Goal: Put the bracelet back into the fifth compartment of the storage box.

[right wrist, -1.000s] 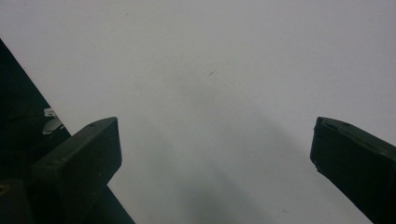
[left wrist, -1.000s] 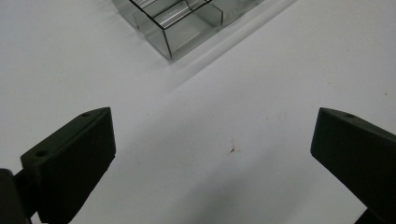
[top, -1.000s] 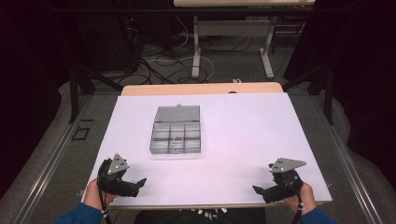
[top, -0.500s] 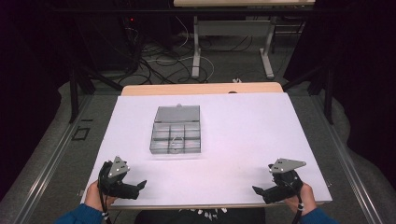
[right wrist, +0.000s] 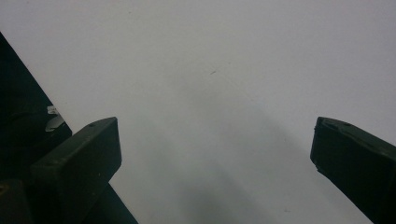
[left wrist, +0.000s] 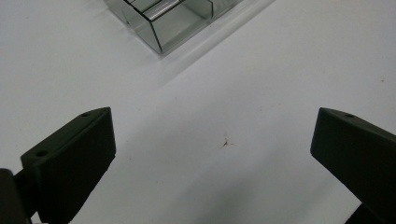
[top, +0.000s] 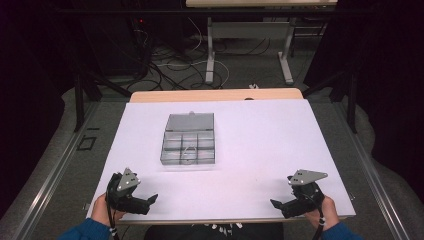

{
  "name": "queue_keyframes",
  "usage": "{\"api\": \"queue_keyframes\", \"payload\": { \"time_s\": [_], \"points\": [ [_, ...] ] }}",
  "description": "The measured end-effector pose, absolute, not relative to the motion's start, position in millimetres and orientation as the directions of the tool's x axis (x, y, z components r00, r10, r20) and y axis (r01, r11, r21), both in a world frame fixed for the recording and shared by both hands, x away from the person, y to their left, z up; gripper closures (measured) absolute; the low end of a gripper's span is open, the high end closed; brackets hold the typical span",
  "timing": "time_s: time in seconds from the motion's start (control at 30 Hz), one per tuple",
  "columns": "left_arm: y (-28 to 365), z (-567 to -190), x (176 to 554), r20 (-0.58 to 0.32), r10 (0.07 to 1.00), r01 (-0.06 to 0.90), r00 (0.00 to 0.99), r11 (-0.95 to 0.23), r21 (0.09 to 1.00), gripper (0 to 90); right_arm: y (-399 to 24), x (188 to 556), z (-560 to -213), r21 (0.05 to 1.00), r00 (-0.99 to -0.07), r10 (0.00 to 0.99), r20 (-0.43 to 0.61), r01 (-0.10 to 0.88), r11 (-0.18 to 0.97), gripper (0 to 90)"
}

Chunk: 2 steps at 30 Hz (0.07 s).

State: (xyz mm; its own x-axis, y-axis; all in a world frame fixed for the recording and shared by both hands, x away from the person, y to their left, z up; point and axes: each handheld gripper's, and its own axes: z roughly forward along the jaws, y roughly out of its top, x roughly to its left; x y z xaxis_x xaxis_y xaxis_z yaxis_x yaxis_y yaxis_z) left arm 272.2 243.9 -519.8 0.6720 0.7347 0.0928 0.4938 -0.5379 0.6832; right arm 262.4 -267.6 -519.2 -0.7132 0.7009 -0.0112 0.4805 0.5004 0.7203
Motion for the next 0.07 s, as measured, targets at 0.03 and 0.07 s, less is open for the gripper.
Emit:
{"api": "queue_keyframes", "payload": {
  "time_s": [0.03, 0.07],
  "points": [
    [243.9, -519.8, 272.3, 0.091, 0.735, 0.495, 0.671, -0.536, 0.684, 0.0, -267.9, 263.0, -519.2, 0.722, -0.716, 0.697, -0.017, 0.473, 0.504, 1.2],
    [243.9, -519.8, 272.3, 0.091, 0.735, 0.495, 0.671, -0.536, 0.684, 0.0, -267.9, 263.0, -519.2, 0.722, -0.716, 0.697, -0.017, 0.473, 0.504, 1.2]
  ]
}}
